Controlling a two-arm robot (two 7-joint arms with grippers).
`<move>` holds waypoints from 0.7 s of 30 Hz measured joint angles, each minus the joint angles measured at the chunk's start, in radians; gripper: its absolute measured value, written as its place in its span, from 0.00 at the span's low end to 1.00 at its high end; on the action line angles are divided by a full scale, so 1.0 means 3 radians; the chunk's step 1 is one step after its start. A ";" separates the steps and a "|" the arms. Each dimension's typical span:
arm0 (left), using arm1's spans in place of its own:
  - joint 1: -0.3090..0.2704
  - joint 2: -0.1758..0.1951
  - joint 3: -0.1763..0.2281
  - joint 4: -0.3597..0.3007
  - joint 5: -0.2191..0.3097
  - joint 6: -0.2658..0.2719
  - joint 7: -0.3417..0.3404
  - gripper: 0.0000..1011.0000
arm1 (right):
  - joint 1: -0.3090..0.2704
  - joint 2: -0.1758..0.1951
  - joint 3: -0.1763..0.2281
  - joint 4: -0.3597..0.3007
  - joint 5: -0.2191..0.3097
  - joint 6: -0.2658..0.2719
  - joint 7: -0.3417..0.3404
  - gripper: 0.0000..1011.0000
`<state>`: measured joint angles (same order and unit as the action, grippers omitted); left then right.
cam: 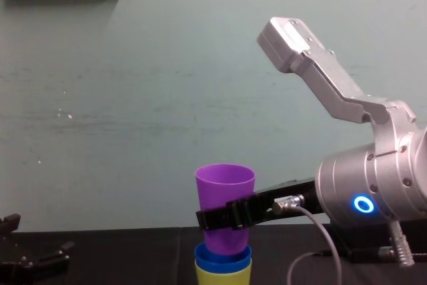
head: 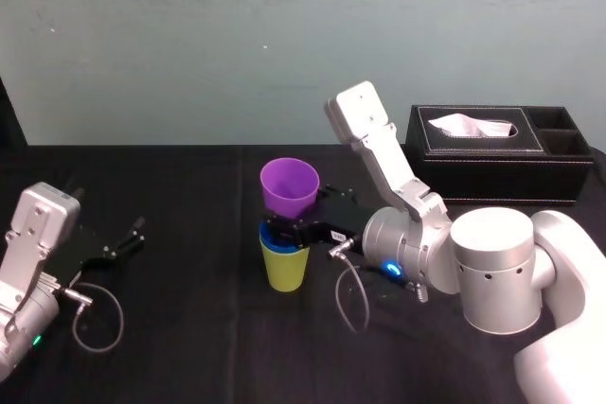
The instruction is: Stack the three plastic cups sequentially using one hand.
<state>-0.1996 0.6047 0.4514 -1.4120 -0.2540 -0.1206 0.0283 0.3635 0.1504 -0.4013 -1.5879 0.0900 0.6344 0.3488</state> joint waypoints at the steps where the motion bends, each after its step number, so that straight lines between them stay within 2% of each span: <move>1: 0.0000 0.0000 0.0000 0.0000 0.0000 0.0000 0.0000 0.99 | 0.0005 -0.0005 -0.0008 0.0012 0.0002 -0.0006 -0.0001 0.70; 21: 0.0000 0.0000 0.0000 0.0000 0.0000 0.0000 0.0000 0.99 | 0.0035 -0.0066 -0.0039 0.0194 -0.0035 -0.0116 -0.0076 0.70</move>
<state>-0.1995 0.6047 0.4514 -1.4120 -0.2539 -0.1205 0.0283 0.3741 0.1306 -0.4131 -1.5297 0.0794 0.5997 0.3258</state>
